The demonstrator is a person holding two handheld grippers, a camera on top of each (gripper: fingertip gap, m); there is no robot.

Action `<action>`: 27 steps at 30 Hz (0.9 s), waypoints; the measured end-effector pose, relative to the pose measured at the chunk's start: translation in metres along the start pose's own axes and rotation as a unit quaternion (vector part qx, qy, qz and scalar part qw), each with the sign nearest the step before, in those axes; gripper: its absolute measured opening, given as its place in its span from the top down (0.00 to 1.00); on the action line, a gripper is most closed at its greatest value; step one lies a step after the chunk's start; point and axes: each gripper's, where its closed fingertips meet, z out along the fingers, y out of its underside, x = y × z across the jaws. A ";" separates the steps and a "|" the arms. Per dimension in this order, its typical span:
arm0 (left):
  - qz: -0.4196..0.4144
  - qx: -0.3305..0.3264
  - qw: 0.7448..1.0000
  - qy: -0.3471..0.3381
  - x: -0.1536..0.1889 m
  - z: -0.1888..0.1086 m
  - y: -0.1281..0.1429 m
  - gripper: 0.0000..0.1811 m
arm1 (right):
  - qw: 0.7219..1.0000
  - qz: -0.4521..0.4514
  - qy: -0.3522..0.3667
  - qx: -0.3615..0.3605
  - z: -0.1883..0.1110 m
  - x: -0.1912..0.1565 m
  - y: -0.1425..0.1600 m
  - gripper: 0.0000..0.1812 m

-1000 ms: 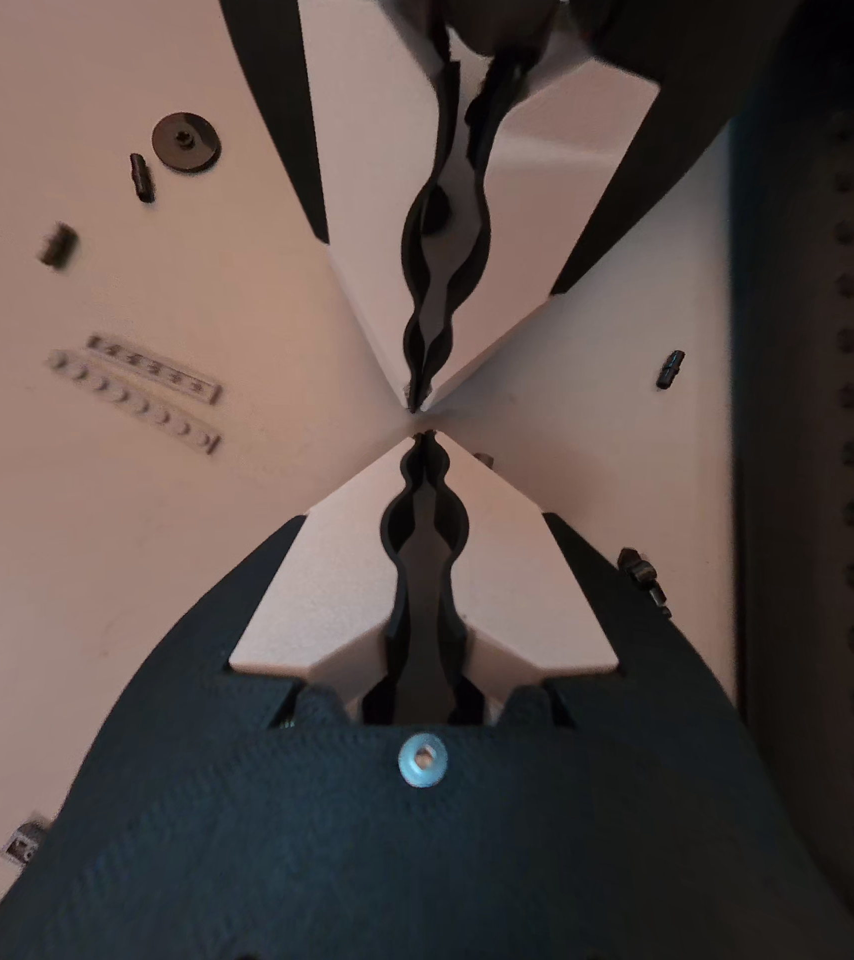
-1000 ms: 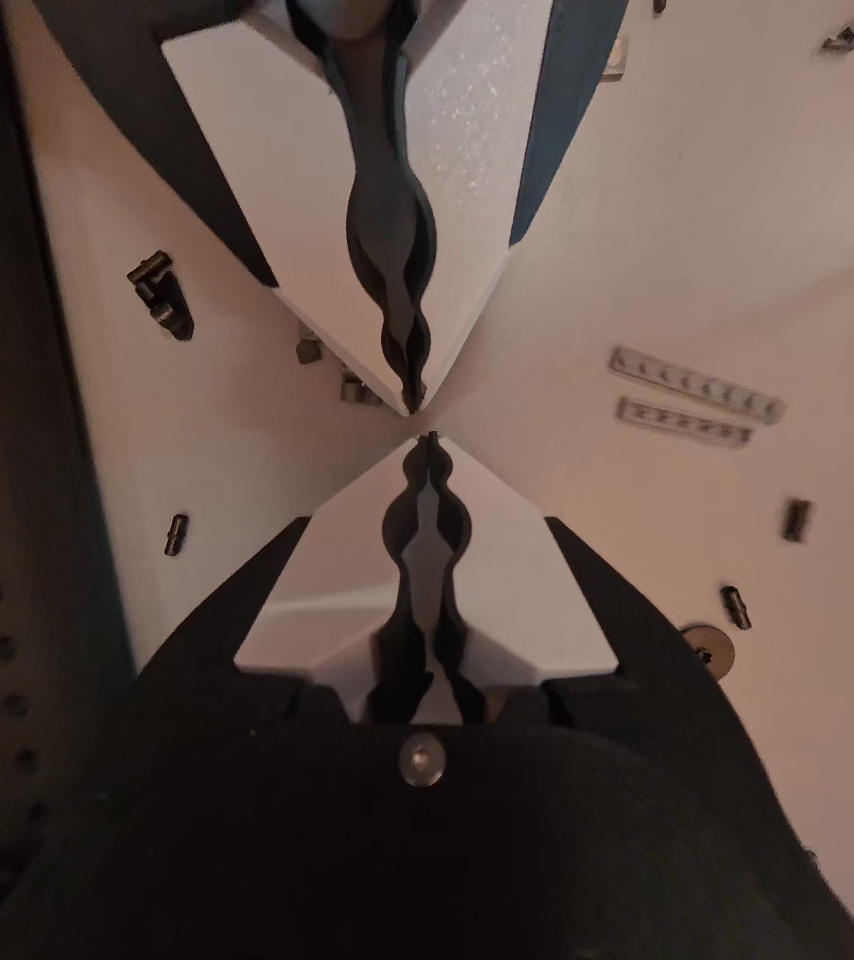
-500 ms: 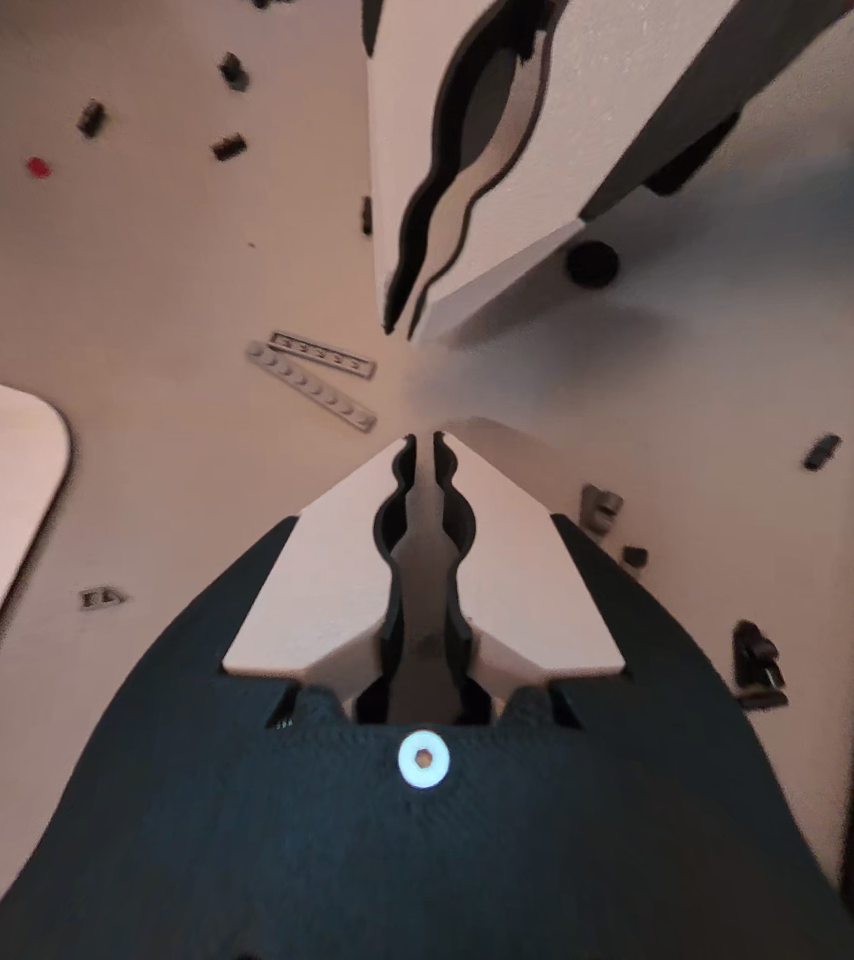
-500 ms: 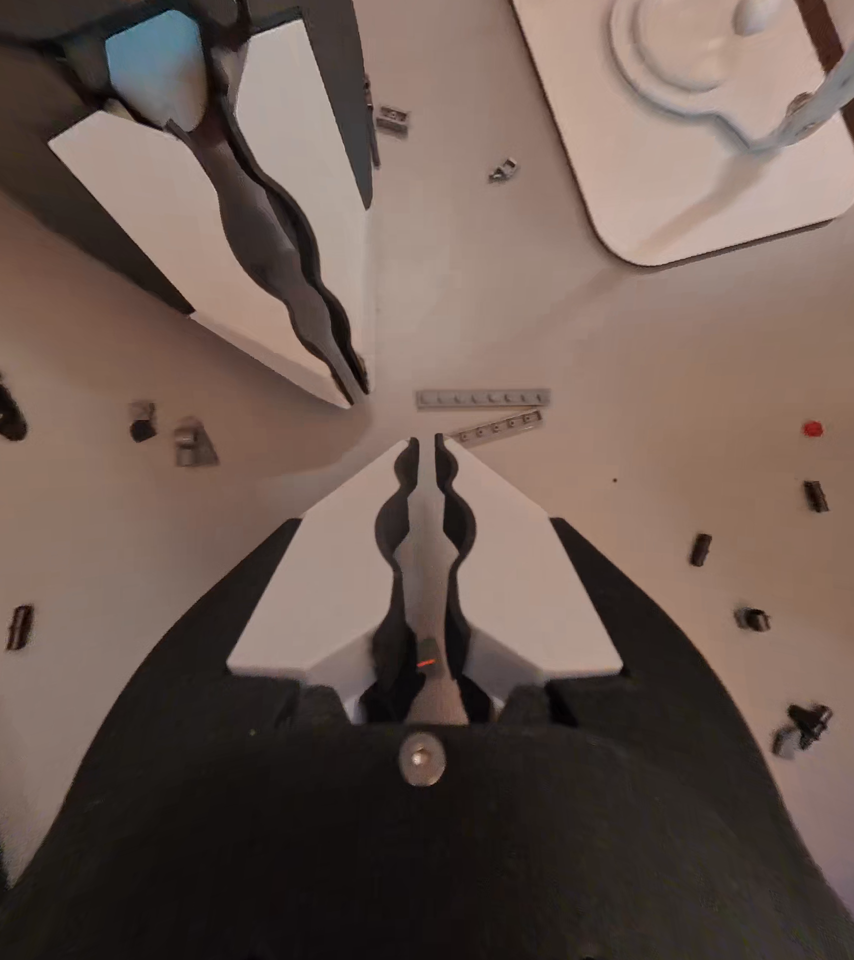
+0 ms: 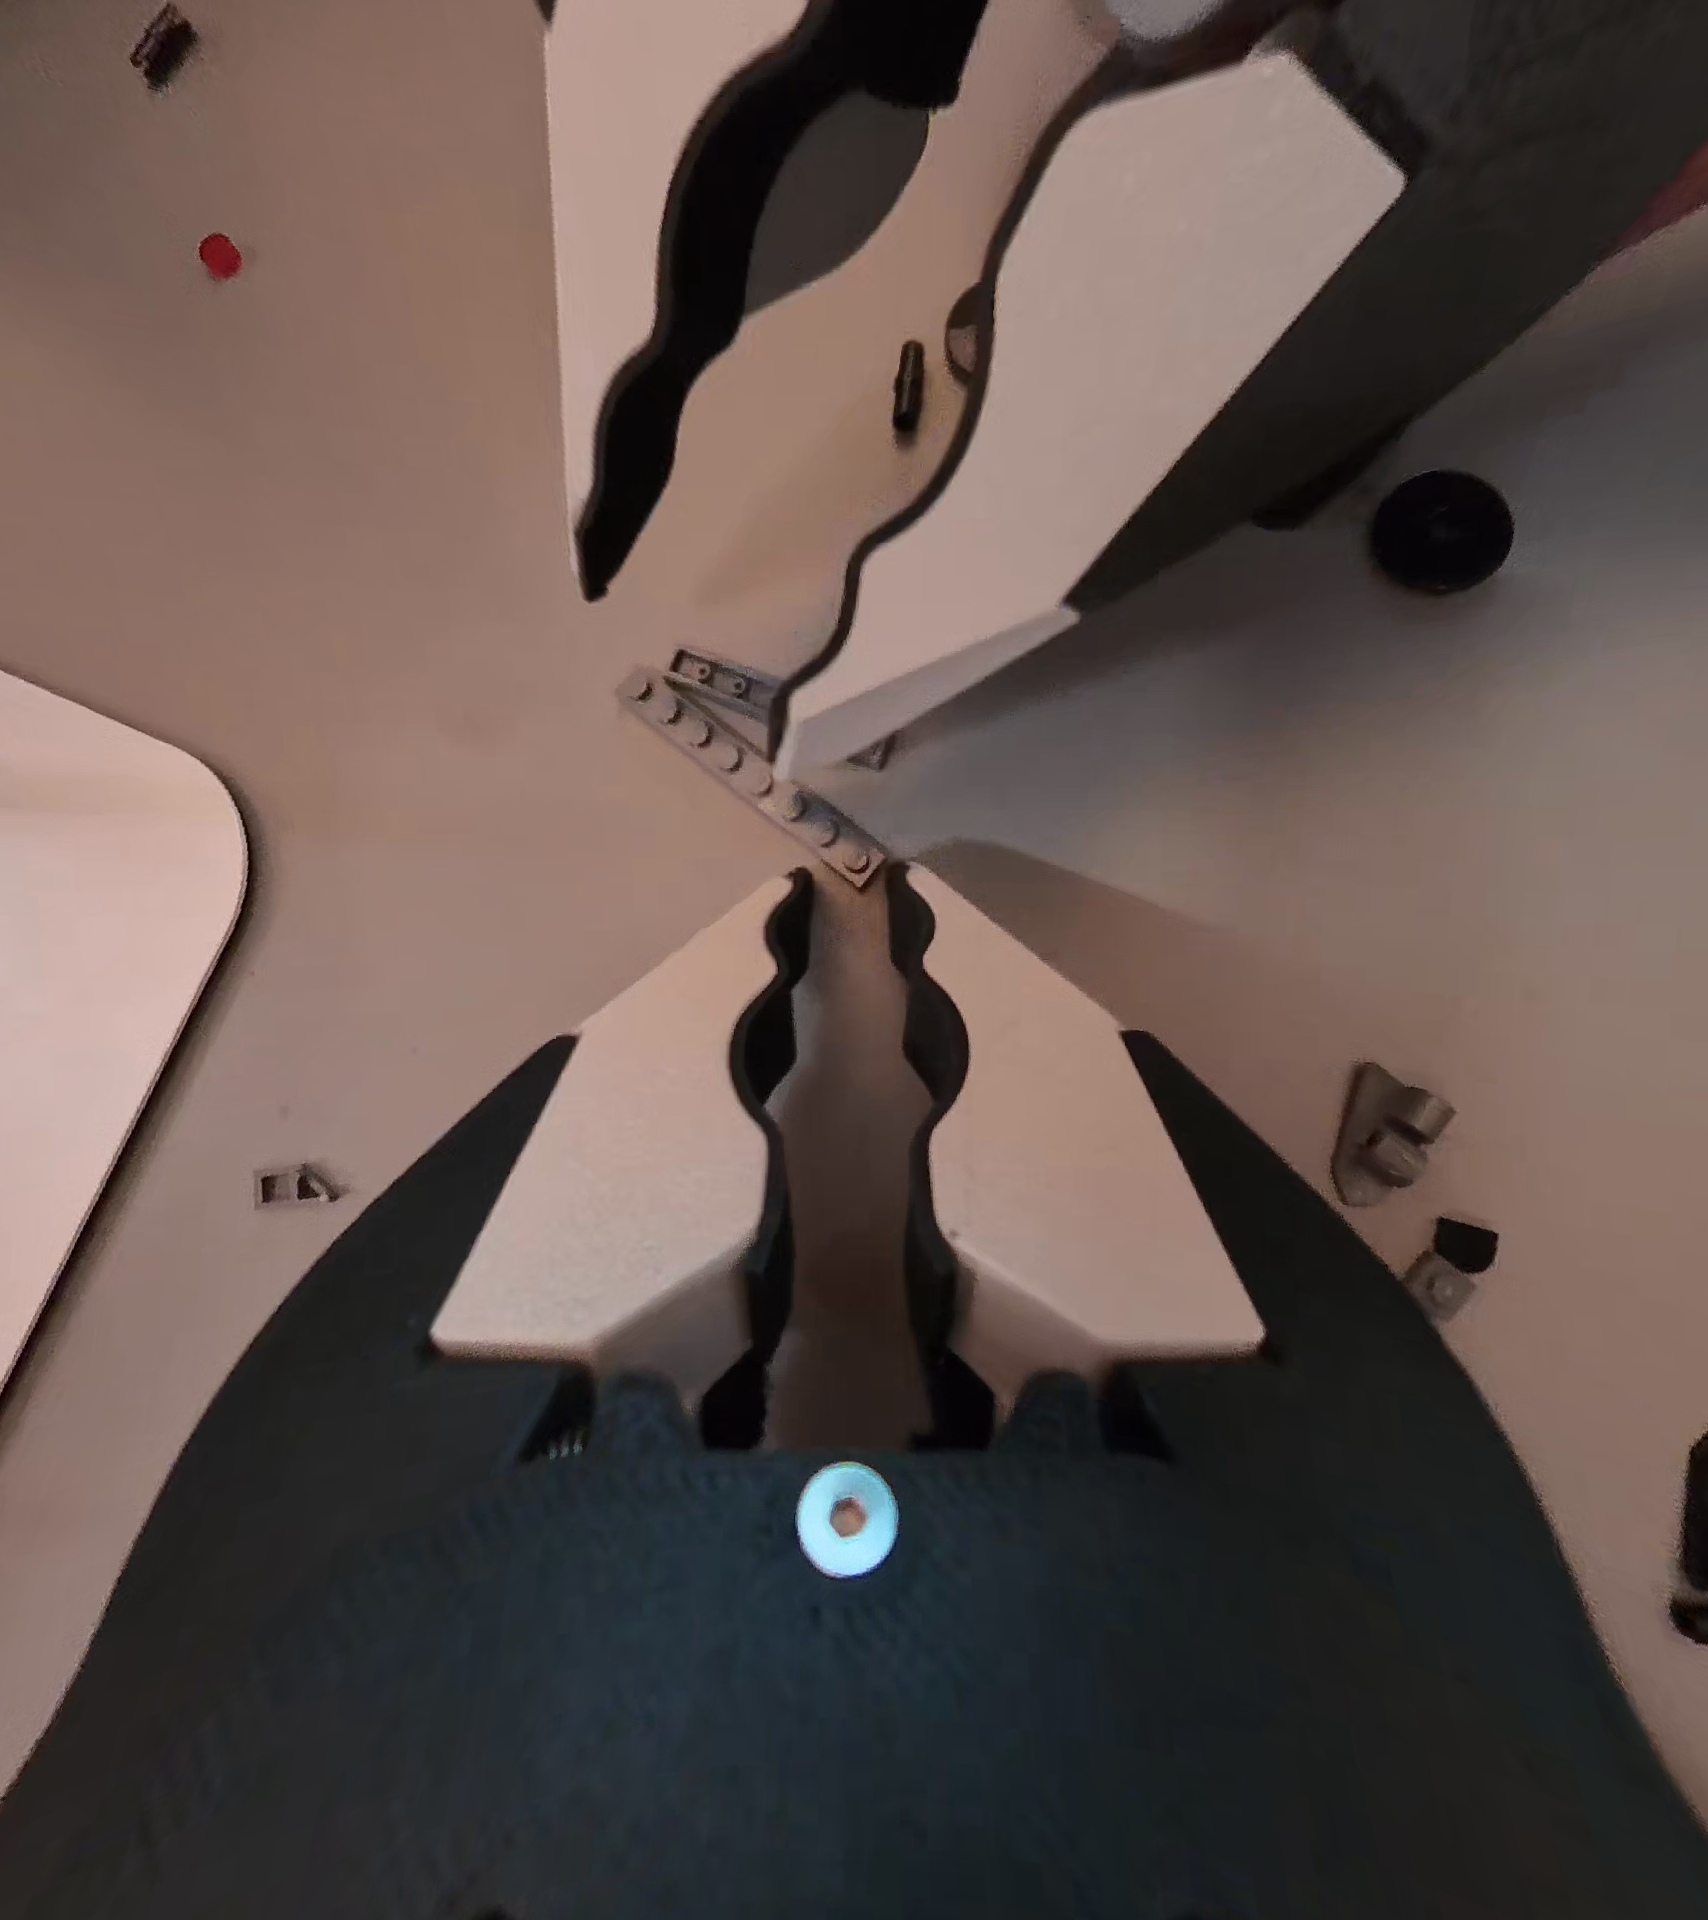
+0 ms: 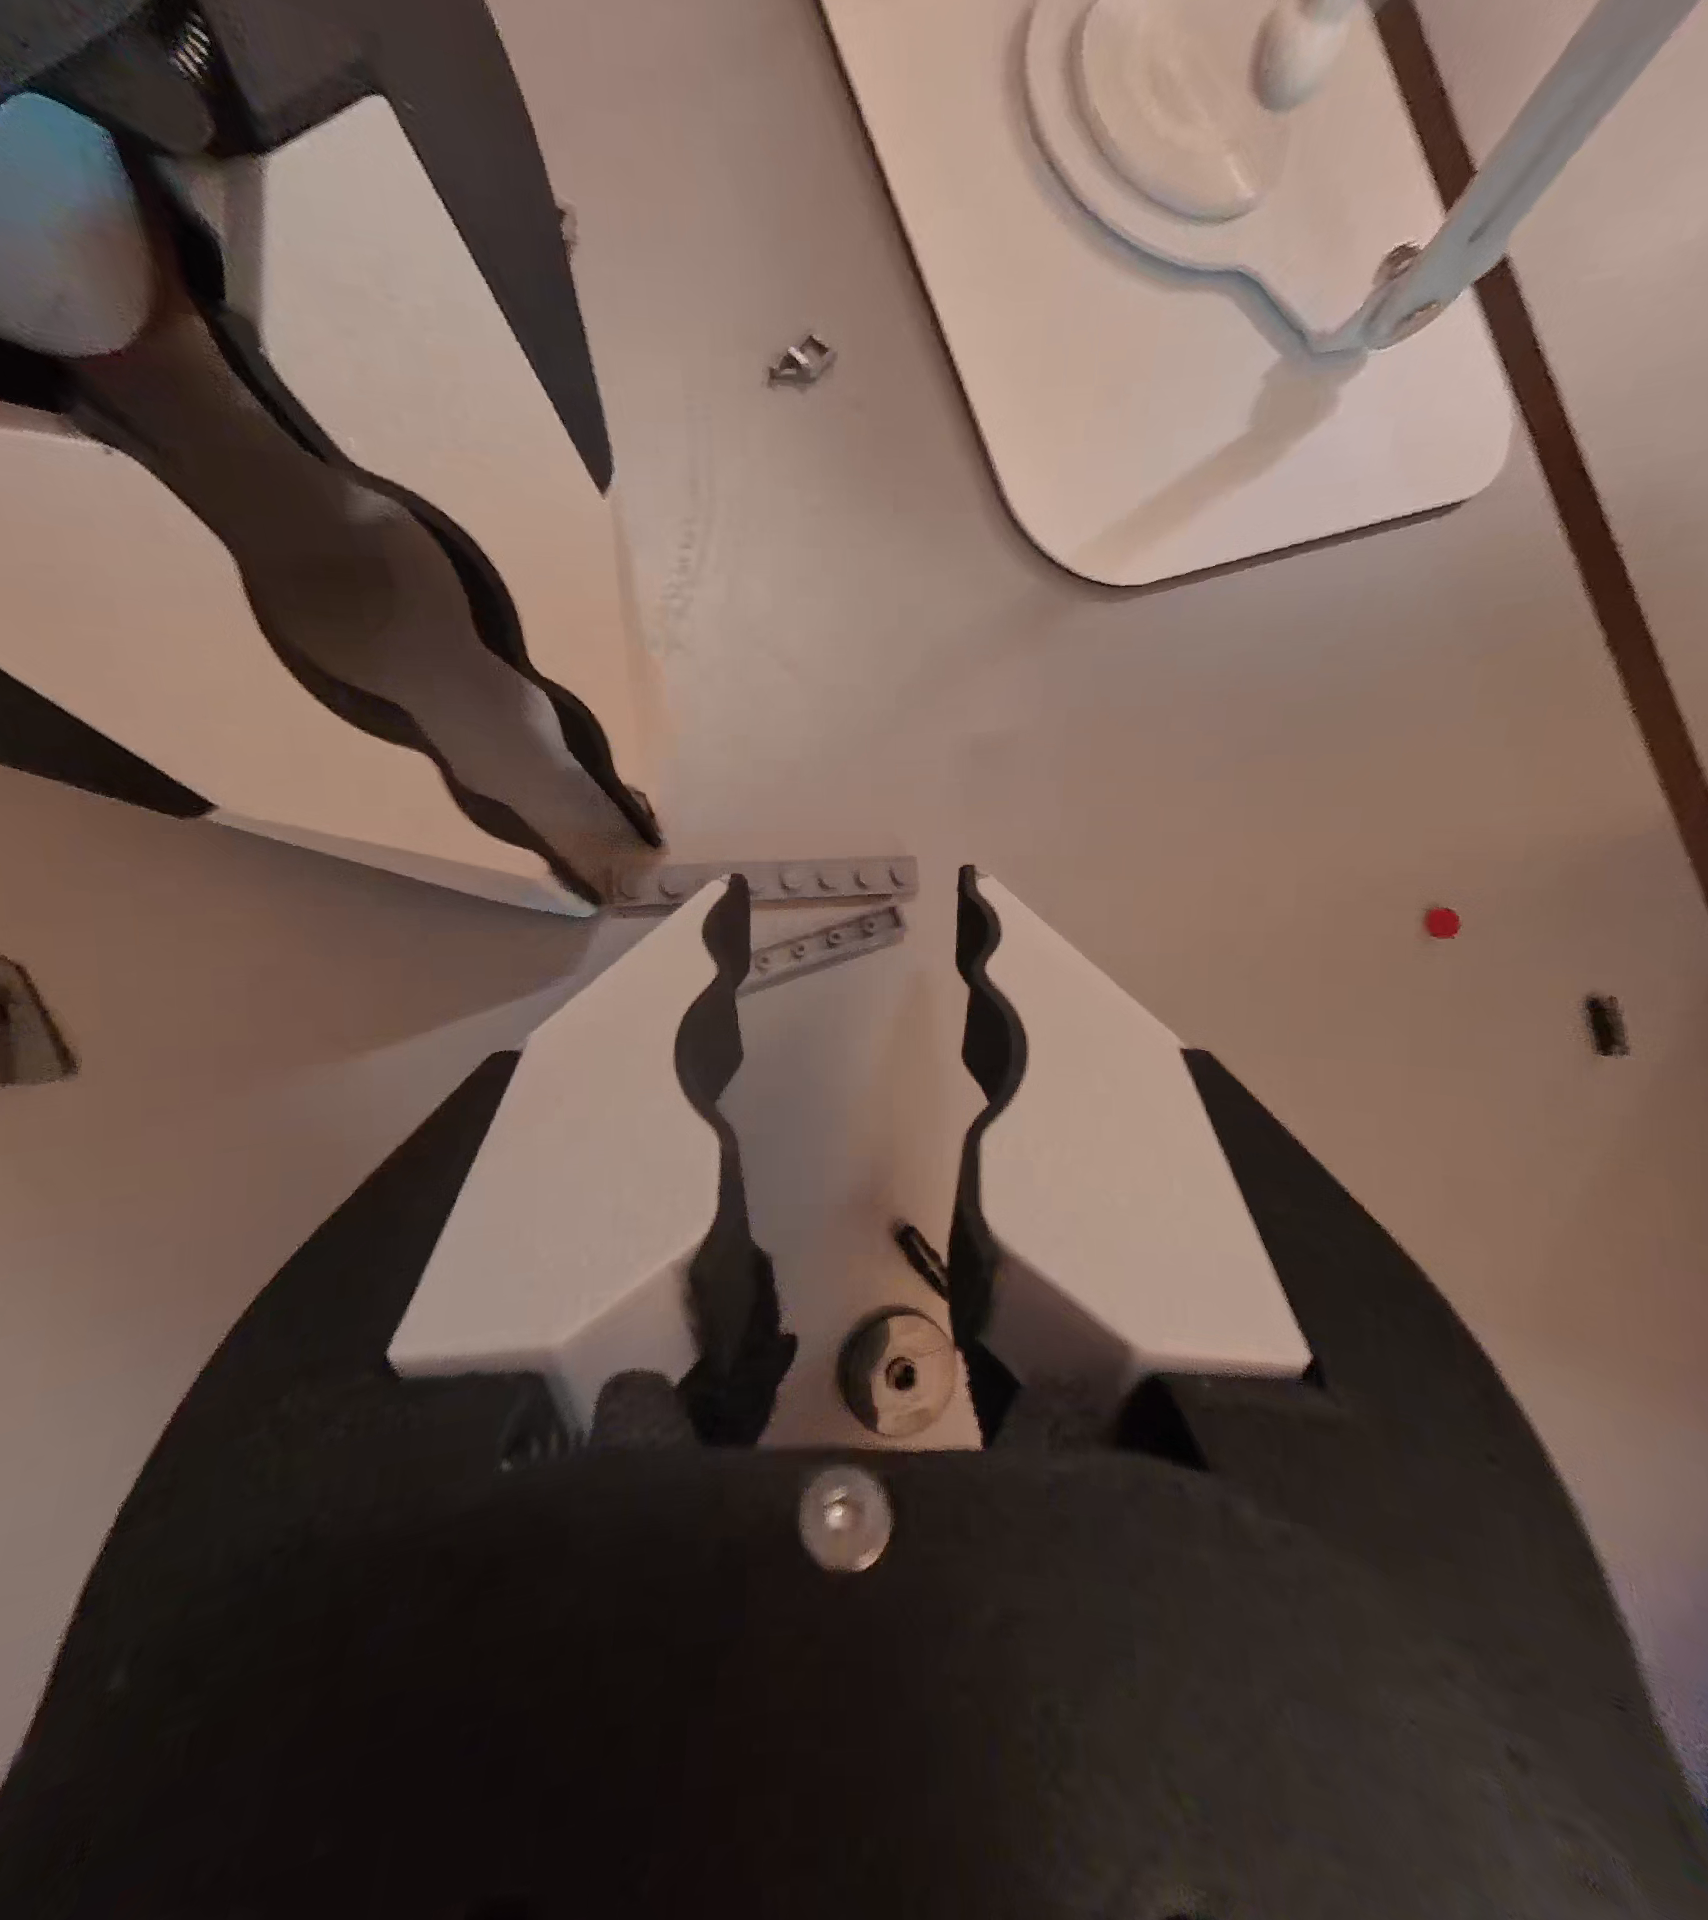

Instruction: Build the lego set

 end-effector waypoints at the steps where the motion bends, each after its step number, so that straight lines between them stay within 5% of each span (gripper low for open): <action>1: 0.003 0.000 1.000 0.000 0.000 0.000 0.000 0.95 | 1.000 0.001 -0.006 -0.005 0.002 -0.003 0.001 0.79; 5: 0.010 -0.005 1.000 0.001 0.002 0.000 0.001 0.97 | 0.999 -0.003 -0.022 -0.024 0.008 -0.012 0.005 0.81; 14: -0.002 -0.005 0.999 0.043 0.012 -0.005 0.007 1.00 | 0.997 -0.012 -0.055 -0.045 0.004 -0.029 0.010 1.00; 27: 0.052 -0.027 0.994 0.095 0.035 -0.017 0.018 0.99 | 0.995 -0.016 -0.088 -0.051 -0.008 -0.048 0.017 1.00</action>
